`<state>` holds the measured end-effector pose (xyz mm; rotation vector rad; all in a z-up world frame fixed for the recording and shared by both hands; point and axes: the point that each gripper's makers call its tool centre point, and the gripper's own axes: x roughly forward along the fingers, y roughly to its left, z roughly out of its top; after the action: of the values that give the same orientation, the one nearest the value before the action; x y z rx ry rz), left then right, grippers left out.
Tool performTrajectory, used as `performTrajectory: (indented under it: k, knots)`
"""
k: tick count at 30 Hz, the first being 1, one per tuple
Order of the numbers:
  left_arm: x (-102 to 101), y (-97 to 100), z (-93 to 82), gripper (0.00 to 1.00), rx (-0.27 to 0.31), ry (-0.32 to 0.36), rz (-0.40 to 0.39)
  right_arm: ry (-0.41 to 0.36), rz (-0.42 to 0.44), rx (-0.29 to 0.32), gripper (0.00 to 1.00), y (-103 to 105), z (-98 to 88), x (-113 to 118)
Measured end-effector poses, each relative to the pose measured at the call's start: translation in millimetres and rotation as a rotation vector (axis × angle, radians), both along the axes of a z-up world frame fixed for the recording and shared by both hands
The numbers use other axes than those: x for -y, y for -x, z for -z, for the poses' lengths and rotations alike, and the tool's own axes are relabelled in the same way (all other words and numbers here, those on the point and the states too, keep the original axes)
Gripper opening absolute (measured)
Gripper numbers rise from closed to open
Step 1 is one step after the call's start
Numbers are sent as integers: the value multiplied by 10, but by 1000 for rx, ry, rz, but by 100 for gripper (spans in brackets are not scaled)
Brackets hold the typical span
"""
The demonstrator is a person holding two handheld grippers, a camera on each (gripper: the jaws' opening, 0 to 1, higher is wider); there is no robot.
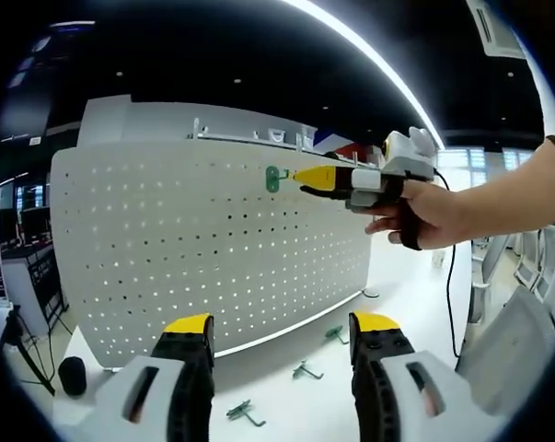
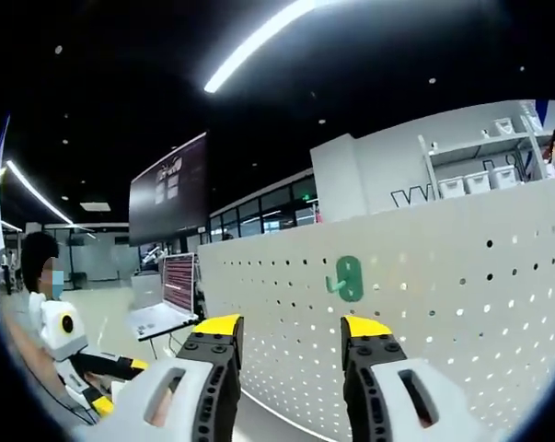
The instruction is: Insert the hook assembly into the mounting plate slot until the hook locks in place.
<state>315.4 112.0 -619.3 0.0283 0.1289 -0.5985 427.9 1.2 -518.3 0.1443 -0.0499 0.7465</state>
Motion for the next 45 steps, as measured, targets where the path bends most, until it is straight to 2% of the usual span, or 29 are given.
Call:
performTrajectory:
  k: [3, 9, 13, 14, 19, 26, 31, 33, 39, 45]
  knots:
    - [3, 0, -1, 61, 1, 0, 0, 2, -4, 5, 41, 36, -16, 17]
    - [0, 2, 1, 61, -1, 2, -2, 83, -32, 28, 42, 228, 110, 72]
    - [-23, 2, -7, 61, -4, 11, -7, 91, -63, 37, 43, 385, 162, 118]
    - [-30, 3, -5, 61, -4, 11, -8, 72, -77, 39, 44, 440, 161, 134]
    - [-63, 31, 17, 62, -5, 8, -5, 100, -86, 21, 45, 576, 295, 220]
    - [-108, 103, 72, 63, 4, -31, 5, 120, -72, -16, 47, 771, 470, 392]
    - [-158, 132, 73, 64, 2, -19, -8, 122, -65, -37, 48, 895, 569, 492]
    - [-174, 151, 76, 66, 3, -19, -9, 153, -59, -39, 48, 946, 646, 532]
    - [-264, 177, 102, 66, 1, -29, -22, 169, -53, -65, 50, 1081, 809, 618]
    - [-303, 213, 132, 67, -2, -39, -22, 164, -38, -79, 51, 1168, 855, 722]
